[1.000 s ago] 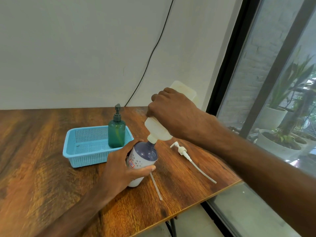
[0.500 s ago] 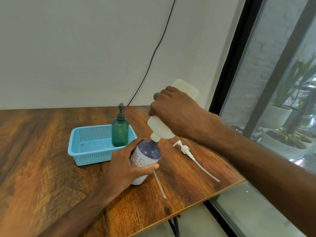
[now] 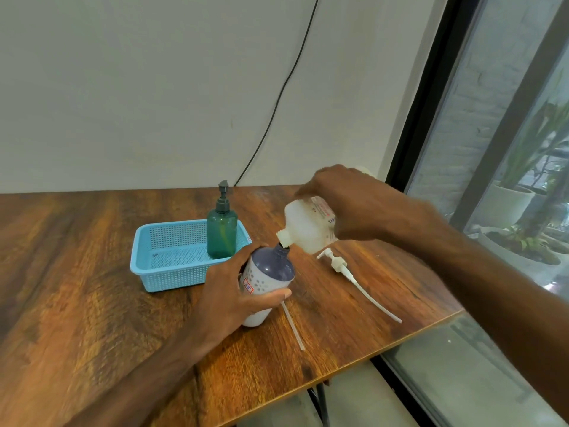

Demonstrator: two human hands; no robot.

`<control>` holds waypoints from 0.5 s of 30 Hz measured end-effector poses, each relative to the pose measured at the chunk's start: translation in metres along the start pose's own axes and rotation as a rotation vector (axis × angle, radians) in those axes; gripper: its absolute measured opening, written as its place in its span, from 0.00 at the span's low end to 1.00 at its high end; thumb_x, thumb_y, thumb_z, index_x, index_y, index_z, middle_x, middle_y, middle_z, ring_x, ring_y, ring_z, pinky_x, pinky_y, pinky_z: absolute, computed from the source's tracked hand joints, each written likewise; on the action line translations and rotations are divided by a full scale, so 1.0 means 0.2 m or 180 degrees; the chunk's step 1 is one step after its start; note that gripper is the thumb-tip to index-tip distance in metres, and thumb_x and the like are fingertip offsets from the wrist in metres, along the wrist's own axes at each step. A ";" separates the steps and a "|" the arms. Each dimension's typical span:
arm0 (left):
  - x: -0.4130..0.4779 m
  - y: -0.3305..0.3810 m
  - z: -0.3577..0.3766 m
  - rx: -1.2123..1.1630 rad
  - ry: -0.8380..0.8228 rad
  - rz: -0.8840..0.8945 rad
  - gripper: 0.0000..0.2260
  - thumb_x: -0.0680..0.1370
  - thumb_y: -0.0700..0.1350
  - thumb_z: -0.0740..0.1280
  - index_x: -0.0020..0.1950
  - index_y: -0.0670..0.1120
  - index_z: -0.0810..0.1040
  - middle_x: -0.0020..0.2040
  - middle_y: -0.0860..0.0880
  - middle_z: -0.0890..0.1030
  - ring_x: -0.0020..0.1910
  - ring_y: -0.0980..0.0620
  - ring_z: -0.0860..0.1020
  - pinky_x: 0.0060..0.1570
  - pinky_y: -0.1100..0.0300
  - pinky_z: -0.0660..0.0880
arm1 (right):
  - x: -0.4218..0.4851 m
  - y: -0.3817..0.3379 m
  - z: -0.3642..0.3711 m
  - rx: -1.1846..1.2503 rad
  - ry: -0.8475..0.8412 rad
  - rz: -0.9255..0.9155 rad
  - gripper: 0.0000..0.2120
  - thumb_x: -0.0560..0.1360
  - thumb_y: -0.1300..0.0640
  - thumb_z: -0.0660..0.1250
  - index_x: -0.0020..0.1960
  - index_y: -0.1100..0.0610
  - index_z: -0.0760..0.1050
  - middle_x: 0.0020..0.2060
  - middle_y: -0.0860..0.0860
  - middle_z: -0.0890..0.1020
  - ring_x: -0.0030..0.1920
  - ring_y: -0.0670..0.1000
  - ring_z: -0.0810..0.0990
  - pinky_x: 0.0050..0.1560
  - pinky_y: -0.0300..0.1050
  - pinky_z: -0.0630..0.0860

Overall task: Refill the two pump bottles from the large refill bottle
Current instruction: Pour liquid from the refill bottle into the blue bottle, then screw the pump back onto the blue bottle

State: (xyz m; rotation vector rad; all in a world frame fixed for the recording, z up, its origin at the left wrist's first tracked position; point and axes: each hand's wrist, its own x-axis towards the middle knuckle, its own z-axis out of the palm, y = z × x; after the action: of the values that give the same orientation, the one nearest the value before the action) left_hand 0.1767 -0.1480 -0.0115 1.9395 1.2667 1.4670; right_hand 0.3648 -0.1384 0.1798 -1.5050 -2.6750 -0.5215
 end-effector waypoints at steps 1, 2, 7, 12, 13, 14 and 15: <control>0.00 0.00 0.00 -0.0017 0.0007 -0.0019 0.34 0.63 0.56 0.83 0.66 0.53 0.77 0.57 0.66 0.80 0.56 0.69 0.78 0.50 0.75 0.75 | -0.02 0.04 0.03 0.0278 -0.0080 0.0115 0.34 0.65 0.60 0.78 0.69 0.49 0.73 0.61 0.50 0.77 0.63 0.52 0.75 0.60 0.49 0.75; 0.00 0.00 -0.01 -0.0028 0.0015 -0.0047 0.34 0.63 0.56 0.83 0.66 0.53 0.77 0.57 0.65 0.81 0.56 0.68 0.78 0.49 0.75 0.75 | -0.03 0.07 0.06 0.0513 -0.0165 0.0203 0.38 0.64 0.59 0.81 0.71 0.49 0.71 0.63 0.48 0.76 0.64 0.50 0.73 0.59 0.46 0.73; 0.00 -0.01 -0.03 0.0033 0.0141 -0.0206 0.35 0.61 0.59 0.83 0.65 0.54 0.77 0.56 0.64 0.81 0.55 0.70 0.78 0.47 0.75 0.75 | -0.08 0.17 0.34 0.1402 -0.0225 0.0594 0.43 0.56 0.40 0.81 0.68 0.41 0.67 0.60 0.41 0.76 0.58 0.45 0.77 0.55 0.39 0.72; -0.01 0.00 -0.04 0.0000 0.0226 -0.0376 0.35 0.60 0.62 0.82 0.63 0.55 0.76 0.56 0.65 0.80 0.53 0.73 0.76 0.46 0.78 0.73 | -0.10 0.15 0.61 0.2361 0.0243 0.1201 0.39 0.62 0.42 0.81 0.68 0.46 0.69 0.59 0.41 0.79 0.56 0.45 0.79 0.53 0.41 0.78; -0.01 0.00 -0.04 0.0005 0.0251 -0.0388 0.35 0.59 0.62 0.81 0.63 0.55 0.76 0.55 0.65 0.80 0.53 0.74 0.76 0.46 0.78 0.73 | -0.10 0.13 0.66 0.2558 0.0385 0.1339 0.39 0.63 0.44 0.81 0.70 0.48 0.68 0.60 0.43 0.79 0.57 0.46 0.79 0.52 0.39 0.78; -0.01 0.00 -0.04 0.0010 0.0269 -0.0407 0.36 0.59 0.63 0.81 0.63 0.55 0.76 0.55 0.65 0.80 0.53 0.73 0.76 0.47 0.77 0.73 | -0.10 0.11 0.71 0.2673 0.0562 0.1453 0.39 0.64 0.46 0.81 0.70 0.50 0.68 0.62 0.45 0.79 0.58 0.47 0.79 0.51 0.39 0.77; -0.01 0.00 -0.04 0.0013 0.0274 -0.0430 0.37 0.58 0.65 0.80 0.64 0.55 0.76 0.56 0.64 0.80 0.54 0.72 0.77 0.47 0.76 0.74 | -0.09 0.09 0.77 0.2723 0.0720 0.1549 0.40 0.64 0.46 0.81 0.70 0.50 0.68 0.63 0.46 0.79 0.60 0.48 0.79 0.51 0.39 0.76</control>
State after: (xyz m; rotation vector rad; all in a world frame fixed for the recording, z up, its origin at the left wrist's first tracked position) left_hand 0.1682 -0.1516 -0.0099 1.7728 1.4097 1.4944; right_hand 0.4108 -0.0983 0.0371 -1.5581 -1.8362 0.4065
